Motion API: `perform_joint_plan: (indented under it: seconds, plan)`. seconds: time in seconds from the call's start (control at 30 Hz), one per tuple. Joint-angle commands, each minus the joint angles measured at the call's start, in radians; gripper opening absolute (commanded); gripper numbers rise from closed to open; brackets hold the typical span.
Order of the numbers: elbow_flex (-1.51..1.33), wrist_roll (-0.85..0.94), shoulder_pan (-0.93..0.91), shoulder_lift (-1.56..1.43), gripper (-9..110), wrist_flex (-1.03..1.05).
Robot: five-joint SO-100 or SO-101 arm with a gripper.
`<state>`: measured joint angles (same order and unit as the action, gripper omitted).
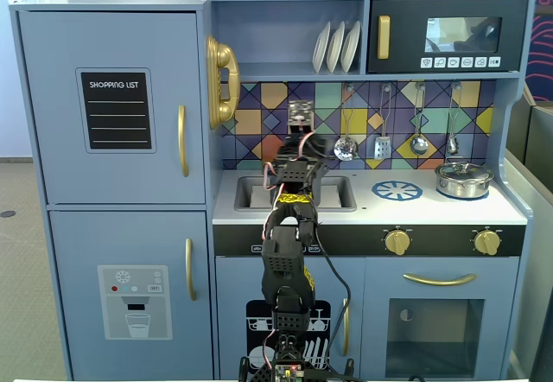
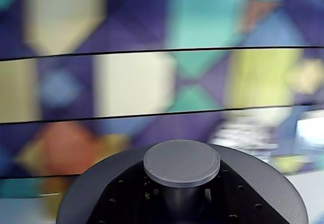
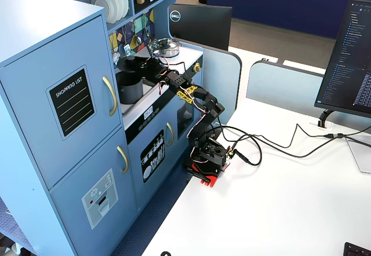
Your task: Take off the lid from the gray recipient and place it on the counter
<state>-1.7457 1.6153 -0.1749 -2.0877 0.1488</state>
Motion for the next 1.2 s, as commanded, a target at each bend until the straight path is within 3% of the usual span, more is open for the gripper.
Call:
perform_joint_plan:
  seconds: [0.0,0.47,1.17]
  plan:
    - [0.008,0.0,-0.106,-0.075,0,-0.026]
    - [-0.261,-0.034,-0.396,0.034,0,-0.334]
    - [-0.288,-0.028,-0.391,0.262,0,-0.502]
